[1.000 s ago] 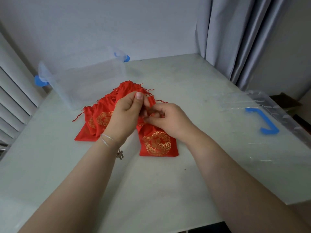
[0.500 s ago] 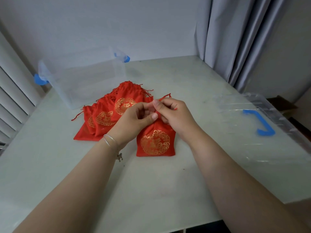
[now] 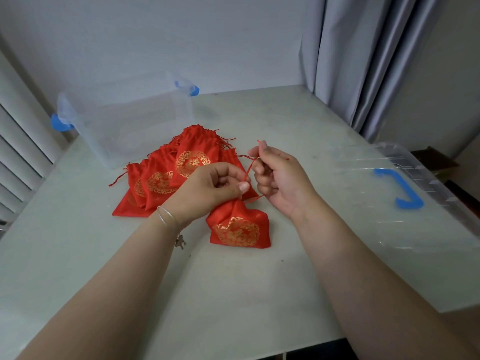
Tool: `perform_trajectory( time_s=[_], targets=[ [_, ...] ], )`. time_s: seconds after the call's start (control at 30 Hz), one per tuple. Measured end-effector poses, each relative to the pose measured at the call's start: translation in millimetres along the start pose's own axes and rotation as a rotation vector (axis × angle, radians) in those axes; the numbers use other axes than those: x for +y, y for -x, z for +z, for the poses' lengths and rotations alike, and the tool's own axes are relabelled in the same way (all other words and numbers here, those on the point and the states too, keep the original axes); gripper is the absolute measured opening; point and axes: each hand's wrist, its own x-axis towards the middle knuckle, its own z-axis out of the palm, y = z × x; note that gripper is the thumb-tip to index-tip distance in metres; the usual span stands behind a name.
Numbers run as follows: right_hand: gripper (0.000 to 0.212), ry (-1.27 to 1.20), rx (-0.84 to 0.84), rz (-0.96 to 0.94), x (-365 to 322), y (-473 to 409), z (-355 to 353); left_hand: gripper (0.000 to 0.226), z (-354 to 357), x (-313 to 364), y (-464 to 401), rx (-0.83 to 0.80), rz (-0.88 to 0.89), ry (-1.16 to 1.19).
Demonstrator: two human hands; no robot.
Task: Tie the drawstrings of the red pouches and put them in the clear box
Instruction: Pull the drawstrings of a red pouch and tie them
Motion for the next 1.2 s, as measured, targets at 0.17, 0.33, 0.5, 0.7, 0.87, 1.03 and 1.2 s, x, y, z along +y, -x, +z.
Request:
perform_trajectory(
  time_s=[0.17,0.33,0.5,0.7,0.87,1.03,1.2],
  targets=[
    [0.029,-0.171,0.047,0.138,2.3,-0.7,4.3,0.033,4.8,-12.2,-5.1,0.063,0.161,-0.82],
    [0.032,-0.509,0.15,0.246,6.9,-1.4,5.0,0.02,9.7,-18.9,-11.5,0.269,0.476,-1.323],
    [0.032,-0.587,0.17,0.219,6.7,-1.5,4.4,0.027,6.3,-23.3,-16.3,0.317,0.458,-1.165],
    [0.028,-0.216,0.083,0.213,5.5,7.9,11.6,0.013,-3.1,-12.6,-9.0,0.451,0.075,-0.341],
    [0.033,0.448,0.146,0.061,6.7,10.0,16.6,0.014,-16.2,-8.5,-8.0,0.442,-0.116,0.194],
    [0.036,0.84,0.168,-0.043,3.3,10.1,9.9,0.015,-17.3,-3.4,-5.3,0.362,-0.093,0.208],
    [0.017,0.864,0.038,-0.491,4.8,2.8,0.8,0.019,-17.7,-0.5,-1.4,0.289,0.066,-0.003]
  ],
)
